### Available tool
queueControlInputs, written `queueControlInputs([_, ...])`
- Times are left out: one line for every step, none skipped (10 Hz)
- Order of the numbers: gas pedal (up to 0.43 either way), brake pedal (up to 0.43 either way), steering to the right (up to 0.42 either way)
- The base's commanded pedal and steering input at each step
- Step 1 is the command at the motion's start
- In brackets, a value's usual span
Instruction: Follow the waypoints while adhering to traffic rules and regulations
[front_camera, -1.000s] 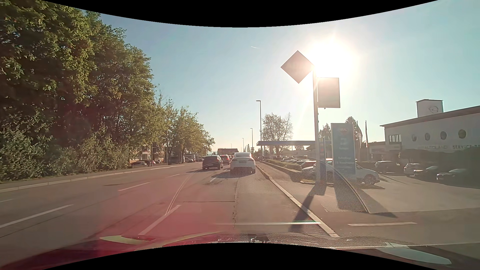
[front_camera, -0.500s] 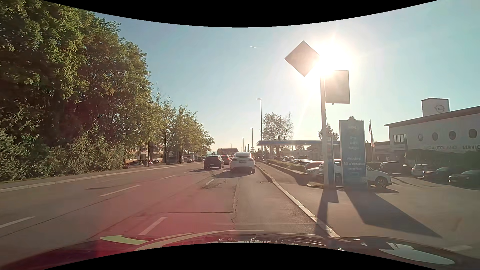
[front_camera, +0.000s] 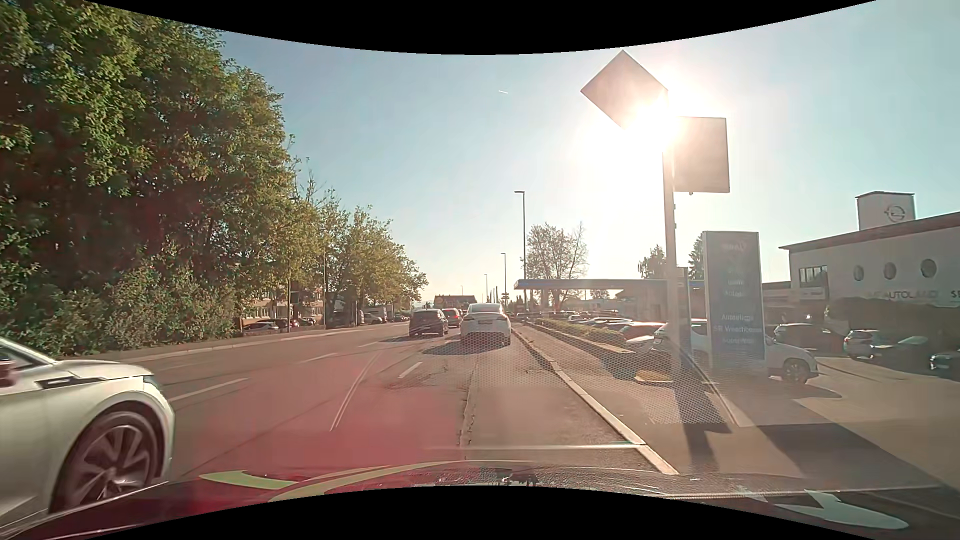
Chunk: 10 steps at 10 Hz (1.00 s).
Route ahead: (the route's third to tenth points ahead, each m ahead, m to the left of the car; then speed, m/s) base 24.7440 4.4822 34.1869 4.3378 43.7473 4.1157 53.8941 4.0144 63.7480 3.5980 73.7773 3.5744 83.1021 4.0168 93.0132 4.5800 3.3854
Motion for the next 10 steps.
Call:
queueControlInputs([0.000,0.000,-0.007])
queueControlInputs([0.000,0.000,-0.007])
queueControlInputs([0.000,0.000,-0.007])
queueControlInputs([0.000,0.000,-0.007])
queueControlInputs([0.000,0.000,-0.007])
queueControlInputs([0.000,0.000,-0.007])
queueControlInputs([0.000,0.000,-0.006])
queueControlInputs([0.000,0.000,-0.003])
queueControlInputs([0.000,0.000,0.000])
queueControlInputs([0.000,0.000,-0.001])
